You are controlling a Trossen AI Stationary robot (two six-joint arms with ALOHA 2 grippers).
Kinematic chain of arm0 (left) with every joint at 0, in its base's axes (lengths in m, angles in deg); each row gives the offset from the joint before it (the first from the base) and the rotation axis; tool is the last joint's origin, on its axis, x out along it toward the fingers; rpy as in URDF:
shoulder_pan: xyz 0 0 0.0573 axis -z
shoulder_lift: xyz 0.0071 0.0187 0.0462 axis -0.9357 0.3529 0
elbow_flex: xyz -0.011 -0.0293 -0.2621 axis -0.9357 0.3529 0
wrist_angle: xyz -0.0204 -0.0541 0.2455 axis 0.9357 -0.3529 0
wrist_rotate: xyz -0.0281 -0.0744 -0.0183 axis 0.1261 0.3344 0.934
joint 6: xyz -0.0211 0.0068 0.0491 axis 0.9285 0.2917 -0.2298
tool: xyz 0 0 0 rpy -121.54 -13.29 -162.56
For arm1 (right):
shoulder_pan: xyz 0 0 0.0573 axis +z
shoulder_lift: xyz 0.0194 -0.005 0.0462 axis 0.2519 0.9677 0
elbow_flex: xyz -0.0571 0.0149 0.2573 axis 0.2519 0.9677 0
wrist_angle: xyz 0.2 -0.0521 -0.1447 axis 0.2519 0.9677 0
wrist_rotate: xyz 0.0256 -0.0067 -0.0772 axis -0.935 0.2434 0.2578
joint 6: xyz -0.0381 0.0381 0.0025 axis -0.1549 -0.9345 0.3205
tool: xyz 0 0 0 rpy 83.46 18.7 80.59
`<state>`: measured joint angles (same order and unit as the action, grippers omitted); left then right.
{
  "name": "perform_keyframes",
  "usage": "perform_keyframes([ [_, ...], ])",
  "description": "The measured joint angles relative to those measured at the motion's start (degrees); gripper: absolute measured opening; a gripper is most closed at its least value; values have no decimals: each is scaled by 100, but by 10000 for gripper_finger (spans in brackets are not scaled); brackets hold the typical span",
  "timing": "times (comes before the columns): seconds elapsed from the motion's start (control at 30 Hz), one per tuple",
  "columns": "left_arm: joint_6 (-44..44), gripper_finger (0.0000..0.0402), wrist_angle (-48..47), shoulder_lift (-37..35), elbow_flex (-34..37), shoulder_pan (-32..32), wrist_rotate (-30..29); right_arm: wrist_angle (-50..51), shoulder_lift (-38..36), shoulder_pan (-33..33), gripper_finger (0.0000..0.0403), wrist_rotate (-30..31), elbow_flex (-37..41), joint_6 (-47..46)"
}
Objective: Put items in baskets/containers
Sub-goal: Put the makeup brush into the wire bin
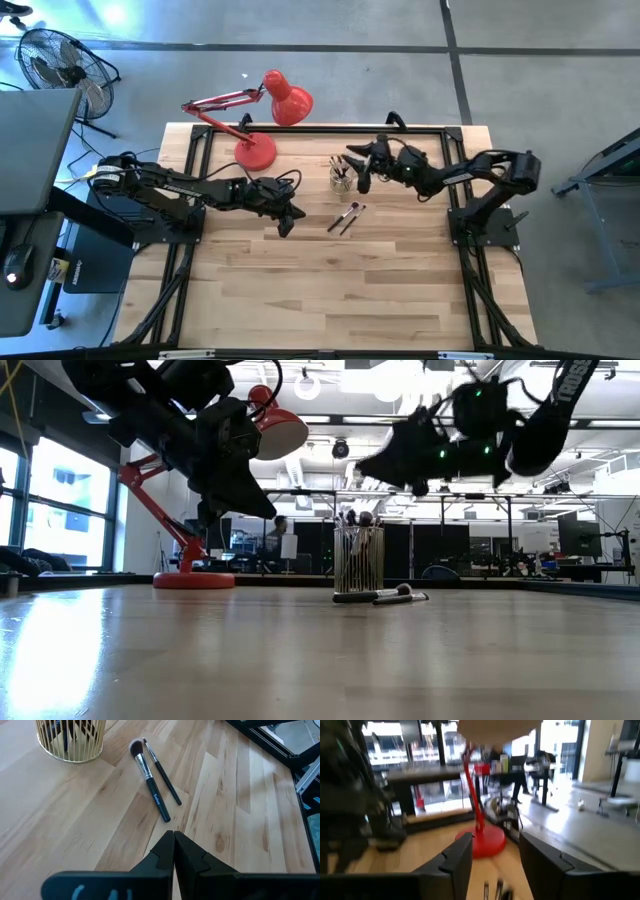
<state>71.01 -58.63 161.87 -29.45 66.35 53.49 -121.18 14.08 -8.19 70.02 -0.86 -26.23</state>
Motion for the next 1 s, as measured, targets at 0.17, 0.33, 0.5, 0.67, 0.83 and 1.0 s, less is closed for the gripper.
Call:
perform_keyframes([
  [0.17, 0, 1, 4, 0, 0, 0, -2, 646, -913, 172, 152, 265, 0, 345],
  [0.33, -111, 1, -6, 0, -76, 0, -7, 3110, -2199, 729, 124, 1326, 0, 225],
  [0.5, -487, 1, 0, 0, -358, 2, -262, 5832, -3349, 1364, 69, 1997, 0, -1492],
  [0.67, -562, 0, -649, 84, -902, 0, -741, 7669, -3891, 1900, 8, 1960, 0, -2691],
  [0.83, -846, 0, -2297, 683, -2071, 97, -1055, 8769, -3880, 2179, 19, 1981, 0, -3604],
  [1.0, -957, 0, -3911, 1610, -3520, 320, -1485, 9655, -3747, 2304, 19, 1806, 0, -4265],
])
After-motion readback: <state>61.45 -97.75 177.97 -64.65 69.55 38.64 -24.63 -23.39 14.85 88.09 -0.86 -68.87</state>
